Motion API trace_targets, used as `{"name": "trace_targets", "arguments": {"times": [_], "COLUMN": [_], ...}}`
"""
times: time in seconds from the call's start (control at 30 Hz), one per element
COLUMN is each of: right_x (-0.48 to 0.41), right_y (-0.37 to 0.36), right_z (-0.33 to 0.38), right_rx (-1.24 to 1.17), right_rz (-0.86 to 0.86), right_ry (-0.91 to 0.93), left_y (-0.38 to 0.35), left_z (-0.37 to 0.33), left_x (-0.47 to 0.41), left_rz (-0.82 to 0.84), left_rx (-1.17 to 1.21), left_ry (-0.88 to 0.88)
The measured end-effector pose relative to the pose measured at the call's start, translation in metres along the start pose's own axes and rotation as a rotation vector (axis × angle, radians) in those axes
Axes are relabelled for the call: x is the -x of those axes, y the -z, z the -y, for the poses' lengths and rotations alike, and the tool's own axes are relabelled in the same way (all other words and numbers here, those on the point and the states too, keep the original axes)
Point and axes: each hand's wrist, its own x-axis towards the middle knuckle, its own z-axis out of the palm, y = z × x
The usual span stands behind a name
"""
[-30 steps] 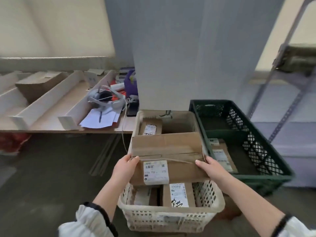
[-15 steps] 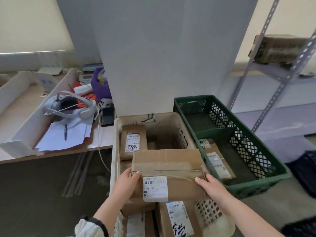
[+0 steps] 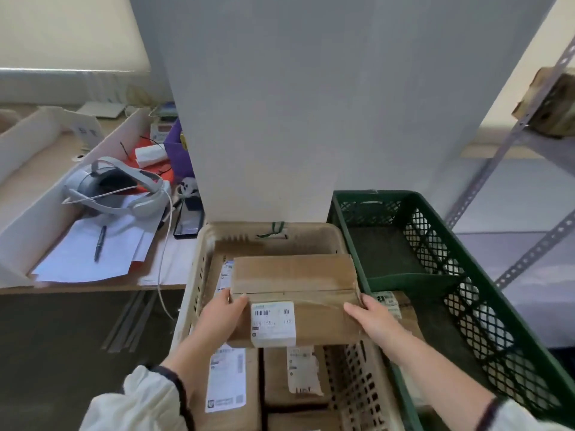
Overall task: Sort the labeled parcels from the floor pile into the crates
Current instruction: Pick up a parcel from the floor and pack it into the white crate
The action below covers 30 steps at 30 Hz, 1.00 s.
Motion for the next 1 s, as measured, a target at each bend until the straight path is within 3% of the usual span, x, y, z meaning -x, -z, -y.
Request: {"name": "trace_targets", "arguments": {"times": [0.23, 0.57, 0.8, 1.0], "right_x": [-0.129, -0.156, -0.147, -0.104], "right_y": [0.034, 0.024, 0.009, -0.017], "right_z": [0.046, 0.059, 0.047, 0.024], "right_rx": [0.171, 0.355, 0.193, -0.067], "right_rz": [-0.126, -0.163, -0.122, -0.127], "right_ry": [0.076, 0.15, 0.101, 0.028], "left_y": [-0.053, -0.066, -0.047, -0.025], "left_z": [-0.051, -0.037, -0.034, -0.062], "left_x": [-0.119, -0.161, -0.158, -0.161], "left_rz": [-0.011, -0.001, -0.036, -0.003], "left_rx": [-0.121, -0.052, -0.029, -0.137], "left_ry": [0.052, 0.115, 0.074, -0.084]}}
